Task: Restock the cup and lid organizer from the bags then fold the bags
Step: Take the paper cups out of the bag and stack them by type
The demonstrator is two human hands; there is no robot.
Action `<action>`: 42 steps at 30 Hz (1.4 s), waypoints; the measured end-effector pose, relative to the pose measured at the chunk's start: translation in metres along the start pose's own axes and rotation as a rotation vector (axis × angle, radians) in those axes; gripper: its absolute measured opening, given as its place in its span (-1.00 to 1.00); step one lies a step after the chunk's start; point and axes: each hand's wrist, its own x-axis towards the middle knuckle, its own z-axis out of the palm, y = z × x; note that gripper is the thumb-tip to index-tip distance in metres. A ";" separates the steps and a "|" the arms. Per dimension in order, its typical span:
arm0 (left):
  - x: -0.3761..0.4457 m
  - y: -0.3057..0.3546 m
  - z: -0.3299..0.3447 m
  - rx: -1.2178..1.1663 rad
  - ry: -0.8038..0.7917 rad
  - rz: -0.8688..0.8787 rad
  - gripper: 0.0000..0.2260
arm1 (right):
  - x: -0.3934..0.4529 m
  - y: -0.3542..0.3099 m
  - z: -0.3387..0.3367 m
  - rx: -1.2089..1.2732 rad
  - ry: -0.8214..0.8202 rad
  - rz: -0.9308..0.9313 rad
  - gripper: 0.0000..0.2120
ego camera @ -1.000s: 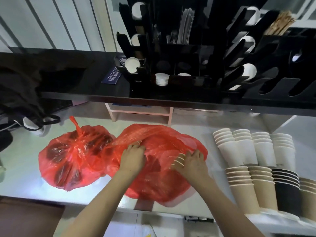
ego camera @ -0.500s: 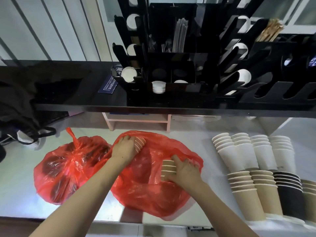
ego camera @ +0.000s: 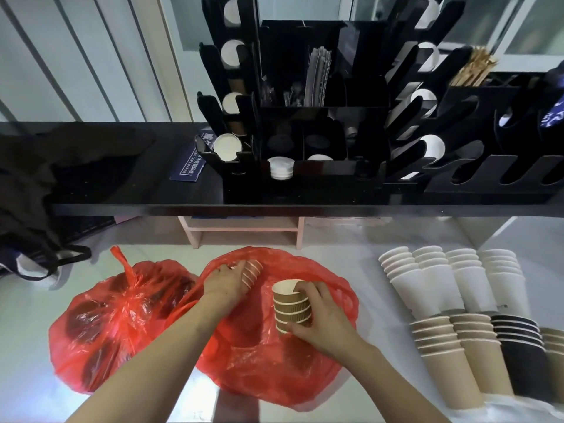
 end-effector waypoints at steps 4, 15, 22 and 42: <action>-0.001 0.001 0.000 0.079 0.070 0.039 -0.29 | 0.006 -0.002 -0.009 0.035 0.093 -0.042 -0.42; -0.030 0.006 -0.014 -0.123 0.352 0.328 -0.24 | 0.029 0.003 -0.036 0.130 0.321 -0.015 -0.39; -0.058 0.015 -0.027 -0.541 0.414 0.272 -0.14 | 0.039 0.001 -0.041 0.145 0.327 -0.029 -0.39; -0.108 0.166 -0.115 -1.080 0.340 0.477 0.04 | -0.030 0.023 -0.180 0.635 0.615 -0.125 -0.20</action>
